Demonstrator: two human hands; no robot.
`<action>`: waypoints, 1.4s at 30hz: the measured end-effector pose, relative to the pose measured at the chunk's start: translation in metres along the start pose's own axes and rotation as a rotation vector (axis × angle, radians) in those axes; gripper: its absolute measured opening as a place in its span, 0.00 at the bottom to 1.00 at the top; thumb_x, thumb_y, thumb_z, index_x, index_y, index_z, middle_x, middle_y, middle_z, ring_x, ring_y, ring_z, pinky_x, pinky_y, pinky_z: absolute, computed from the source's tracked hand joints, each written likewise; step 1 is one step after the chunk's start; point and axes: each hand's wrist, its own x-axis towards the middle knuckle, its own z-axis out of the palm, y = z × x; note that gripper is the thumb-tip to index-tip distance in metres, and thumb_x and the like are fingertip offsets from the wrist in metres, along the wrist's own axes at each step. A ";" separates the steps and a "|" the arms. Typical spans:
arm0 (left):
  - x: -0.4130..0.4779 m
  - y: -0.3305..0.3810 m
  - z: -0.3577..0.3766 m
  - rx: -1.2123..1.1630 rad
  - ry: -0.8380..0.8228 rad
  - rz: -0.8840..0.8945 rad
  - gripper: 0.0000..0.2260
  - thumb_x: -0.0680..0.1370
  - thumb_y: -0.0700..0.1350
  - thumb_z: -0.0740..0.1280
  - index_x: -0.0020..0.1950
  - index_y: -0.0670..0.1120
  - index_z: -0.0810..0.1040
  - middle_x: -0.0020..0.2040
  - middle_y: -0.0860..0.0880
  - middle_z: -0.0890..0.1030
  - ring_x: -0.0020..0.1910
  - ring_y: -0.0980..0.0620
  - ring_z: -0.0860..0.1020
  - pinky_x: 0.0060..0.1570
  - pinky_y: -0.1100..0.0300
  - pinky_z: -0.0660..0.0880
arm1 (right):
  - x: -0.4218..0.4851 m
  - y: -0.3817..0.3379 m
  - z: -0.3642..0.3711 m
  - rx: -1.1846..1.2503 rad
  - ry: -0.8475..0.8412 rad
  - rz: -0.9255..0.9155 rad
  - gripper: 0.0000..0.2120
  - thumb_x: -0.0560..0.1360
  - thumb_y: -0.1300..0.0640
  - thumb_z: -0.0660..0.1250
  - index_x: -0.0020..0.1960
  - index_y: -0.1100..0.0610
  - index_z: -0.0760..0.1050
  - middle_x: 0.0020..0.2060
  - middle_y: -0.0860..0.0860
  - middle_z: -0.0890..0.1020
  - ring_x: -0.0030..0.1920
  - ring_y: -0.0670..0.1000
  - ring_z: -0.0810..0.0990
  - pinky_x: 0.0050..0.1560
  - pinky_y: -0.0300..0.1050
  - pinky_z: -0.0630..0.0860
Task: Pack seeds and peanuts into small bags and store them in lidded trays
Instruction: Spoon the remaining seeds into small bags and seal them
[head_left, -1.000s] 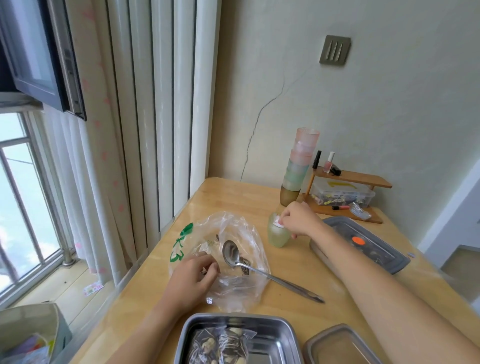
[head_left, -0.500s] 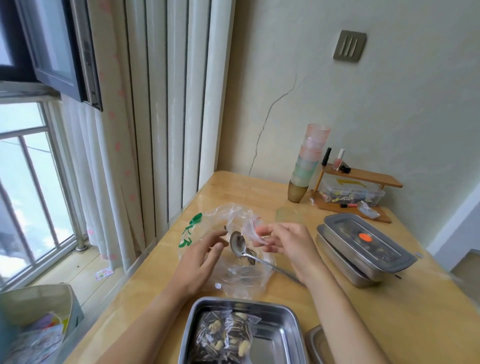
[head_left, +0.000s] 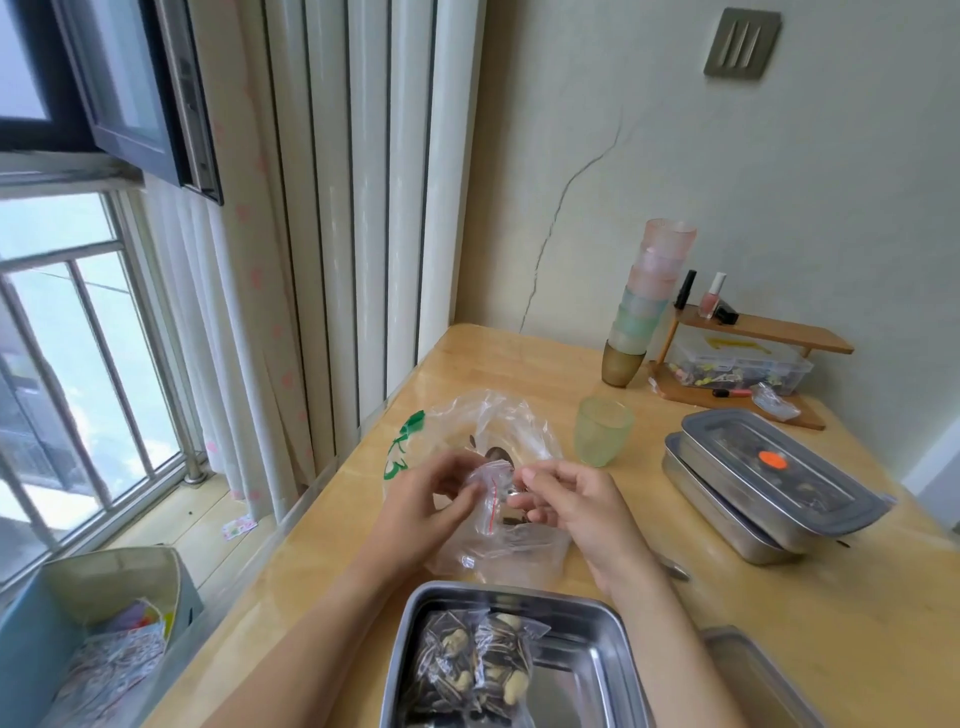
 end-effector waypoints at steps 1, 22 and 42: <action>0.000 0.001 0.001 -0.006 -0.009 -0.004 0.08 0.79 0.42 0.73 0.57 0.51 0.82 0.47 0.54 0.85 0.46 0.51 0.83 0.47 0.56 0.80 | 0.000 0.000 0.001 -0.004 0.000 -0.016 0.06 0.79 0.59 0.73 0.54 0.60 0.83 0.48 0.57 0.87 0.45 0.53 0.87 0.43 0.42 0.80; -0.001 0.009 -0.004 -0.058 0.279 -0.110 0.05 0.85 0.44 0.64 0.49 0.46 0.73 0.34 0.47 0.80 0.30 0.50 0.81 0.33 0.55 0.77 | 0.006 0.012 -0.011 -0.028 0.350 -0.002 0.03 0.80 0.64 0.69 0.50 0.59 0.81 0.35 0.55 0.84 0.31 0.48 0.80 0.33 0.41 0.76; 0.007 -0.011 0.001 0.106 0.140 -0.014 0.06 0.83 0.50 0.66 0.46 0.54 0.77 0.36 0.54 0.79 0.35 0.51 0.79 0.36 0.51 0.77 | 0.103 -0.025 -0.085 -1.476 0.152 -0.064 0.18 0.77 0.63 0.61 0.62 0.47 0.78 0.58 0.47 0.82 0.68 0.54 0.73 0.80 0.61 0.37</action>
